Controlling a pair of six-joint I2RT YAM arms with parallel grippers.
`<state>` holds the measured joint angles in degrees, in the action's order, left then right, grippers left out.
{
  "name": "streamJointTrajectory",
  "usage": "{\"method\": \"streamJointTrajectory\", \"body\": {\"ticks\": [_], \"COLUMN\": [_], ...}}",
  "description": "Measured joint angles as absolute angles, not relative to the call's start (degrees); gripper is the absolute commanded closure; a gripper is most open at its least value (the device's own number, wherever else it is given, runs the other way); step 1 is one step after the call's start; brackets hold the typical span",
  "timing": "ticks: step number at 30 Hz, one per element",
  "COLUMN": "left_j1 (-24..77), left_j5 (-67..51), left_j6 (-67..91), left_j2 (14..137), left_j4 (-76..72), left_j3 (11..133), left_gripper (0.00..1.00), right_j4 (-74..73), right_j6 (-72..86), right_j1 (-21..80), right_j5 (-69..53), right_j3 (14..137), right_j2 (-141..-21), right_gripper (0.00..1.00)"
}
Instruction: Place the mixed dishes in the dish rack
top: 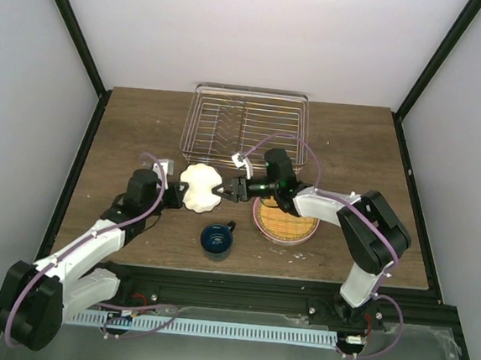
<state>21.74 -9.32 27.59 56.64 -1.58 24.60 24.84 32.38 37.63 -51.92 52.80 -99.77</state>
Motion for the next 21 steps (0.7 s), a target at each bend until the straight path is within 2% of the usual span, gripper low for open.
{"method": "streamJointTrajectory", "body": {"ticks": [3, 9, 11, 21], "left_j1": [21.65, 21.82, 22.00, 22.13], "left_j5": [-9.52, -11.00, -12.21, -11.25], "left_j6": [27.57, 27.18, 27.22, 25.28], "left_j2": [56.86, 56.80, 56.53, 51.64], "left_j4": [-1.78, -1.69, -1.76, 1.34], "left_j3": [24.60, 24.62, 24.62, 24.80], "left_gripper": [0.84, 0.50, 0.42, 0.23], "right_j4": [24.43, 23.44, 23.05, 20.53], "right_j6": [32.18, 30.50, 30.02, 27.70], "right_j1": [37.63, 38.04, 38.44, 39.20], "right_j5": [-51.75, -51.22, -51.22, -49.74], "right_j3": [52.90, 54.33, 54.61, 55.02], "right_j2": [-99.79, -99.81, -99.83, -99.83], "right_gripper": [0.67, 0.68, 0.70, 0.71]}}
